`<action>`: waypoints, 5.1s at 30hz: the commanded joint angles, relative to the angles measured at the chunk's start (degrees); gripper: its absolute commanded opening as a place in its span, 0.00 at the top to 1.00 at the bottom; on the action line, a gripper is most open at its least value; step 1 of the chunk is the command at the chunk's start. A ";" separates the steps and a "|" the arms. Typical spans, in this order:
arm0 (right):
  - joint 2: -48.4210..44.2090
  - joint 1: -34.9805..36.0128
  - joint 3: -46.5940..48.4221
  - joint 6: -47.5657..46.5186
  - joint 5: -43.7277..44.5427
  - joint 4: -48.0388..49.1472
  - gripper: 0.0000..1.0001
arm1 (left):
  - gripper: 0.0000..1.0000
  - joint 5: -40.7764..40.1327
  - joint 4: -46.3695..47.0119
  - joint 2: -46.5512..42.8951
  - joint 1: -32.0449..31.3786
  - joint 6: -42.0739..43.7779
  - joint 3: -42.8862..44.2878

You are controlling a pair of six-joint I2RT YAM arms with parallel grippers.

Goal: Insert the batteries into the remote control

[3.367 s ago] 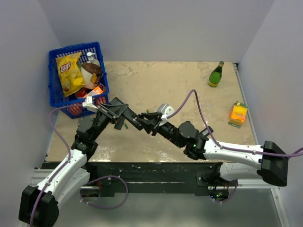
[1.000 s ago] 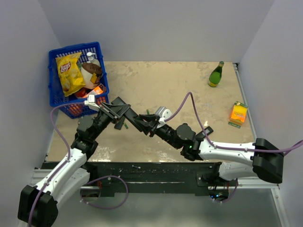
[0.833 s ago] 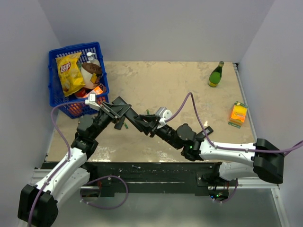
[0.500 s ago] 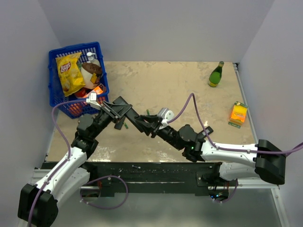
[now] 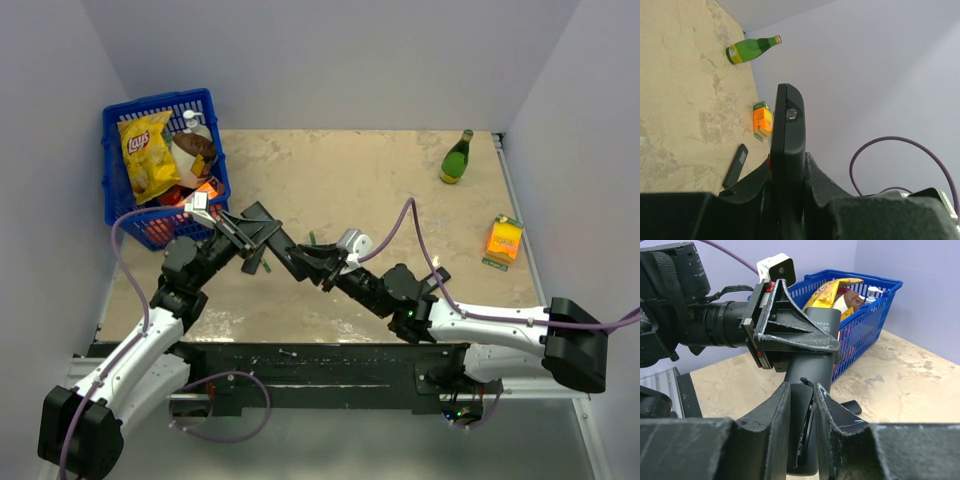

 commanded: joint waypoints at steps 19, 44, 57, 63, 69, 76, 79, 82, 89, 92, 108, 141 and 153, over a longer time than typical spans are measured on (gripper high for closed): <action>2.25 -11.70 2.85 13.91 -0.61 -17.12 1.00 | 1.00 -8.49 -6.26 16.18 -0.14 21.41 6.55; 3.46 -4.06 12.16 43.70 -10.63 -87.03 0.38 | 1.00 -19.30 -30.45 3.36 -0.05 59.03 16.84; 13.48 0.08 10.32 49.33 -11.60 -80.18 0.43 | 1.00 -20.18 -31.68 -0.25 -0.05 61.24 15.26; 15.77 0.08 7.34 50.91 -14.32 -74.73 0.48 | 1.00 -19.74 -31.68 -0.25 -0.05 61.06 15.17; 17.00 0.17 5.23 51.44 -14.84 -72.79 0.53 | 1.00 -19.30 -31.68 -0.16 -0.05 60.97 15.08; 17.88 0.08 4.52 51.45 -15.73 -69.45 0.73 | 1.00 -19.21 -31.68 0.19 -0.05 60.97 14.90; 16.22 0.08 6.97 50.22 -14.32 -72.33 0.92 | 1.00 -19.22 -31.68 0.28 -0.05 60.97 14.99; 14.72 0.08 11.09 48.11 -12.49 -77.16 1.00 | 1.00 -19.21 -31.60 0.28 -0.05 60.97 14.99; 21.54 -5.78 23.32 37.13 1.22 -89.83 1.00 | 1.00 -19.22 -31.77 -0.07 -0.05 61.06 14.99; 25.25 -12.02 26.48 30.81 1.77 -87.13 0.99 | 1.00 -19.65 -31.77 -0.25 -0.05 61.15 14.90; 31.94 -17.41 35.46 22.53 5.98 -81.67 0.33 | 1.00 -20.71 -31.95 -0.78 -0.05 61.68 14.38; 19.47 -24.36 19.47 20.61 -7.89 -67.18 0.52 | 1.00 -18.42 -31.51 -0.07 -0.05 61.50 14.20; 29.82 -16.97 28.15 22.68 5.53 -68.48 0.62 | 1.00 -17.90 -31.59 0.19 -0.14 61.41 14.11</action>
